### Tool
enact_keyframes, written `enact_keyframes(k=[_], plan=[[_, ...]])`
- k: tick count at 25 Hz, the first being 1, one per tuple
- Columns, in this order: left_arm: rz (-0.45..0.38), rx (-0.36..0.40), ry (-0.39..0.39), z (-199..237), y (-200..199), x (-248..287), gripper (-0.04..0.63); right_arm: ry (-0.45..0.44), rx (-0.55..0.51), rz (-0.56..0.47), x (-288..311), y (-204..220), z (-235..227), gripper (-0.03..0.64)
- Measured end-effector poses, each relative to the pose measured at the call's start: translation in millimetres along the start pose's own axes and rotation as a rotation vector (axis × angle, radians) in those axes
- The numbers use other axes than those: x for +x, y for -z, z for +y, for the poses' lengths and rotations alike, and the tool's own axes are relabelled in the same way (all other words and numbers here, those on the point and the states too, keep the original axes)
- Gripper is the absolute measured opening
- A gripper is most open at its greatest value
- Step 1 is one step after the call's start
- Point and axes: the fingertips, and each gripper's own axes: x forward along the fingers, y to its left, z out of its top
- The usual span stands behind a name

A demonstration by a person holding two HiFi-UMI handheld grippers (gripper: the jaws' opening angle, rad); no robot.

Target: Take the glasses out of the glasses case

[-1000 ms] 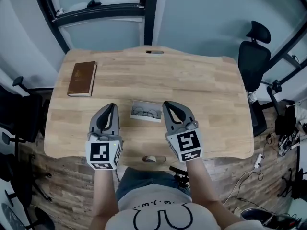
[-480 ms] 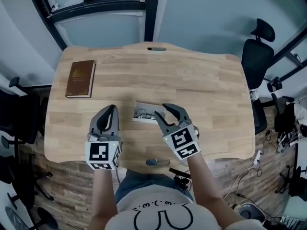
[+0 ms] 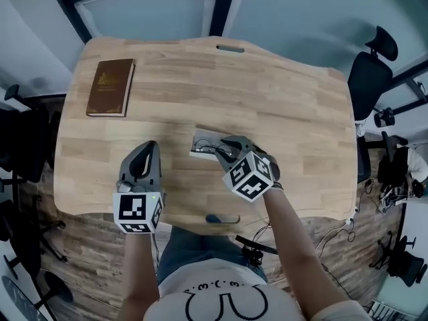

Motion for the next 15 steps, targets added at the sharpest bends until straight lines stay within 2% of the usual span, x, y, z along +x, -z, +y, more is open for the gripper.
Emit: enact_keyframes(k=[8,12,15], plan=[[0.028,-0.025,-0.038,19,14,-5,0.020,-0.136,-0.151,0.178,40,21,15,0.164],[0.034,-0.031,-0.053,26,16,-6,0.020,-0.168,-0.261,0.269,54,32,19,0.163],[0.038,-0.036,-0.060,31,19,-7,0.020,-0.179,-0.288,0.315,62,37,19,0.146]])
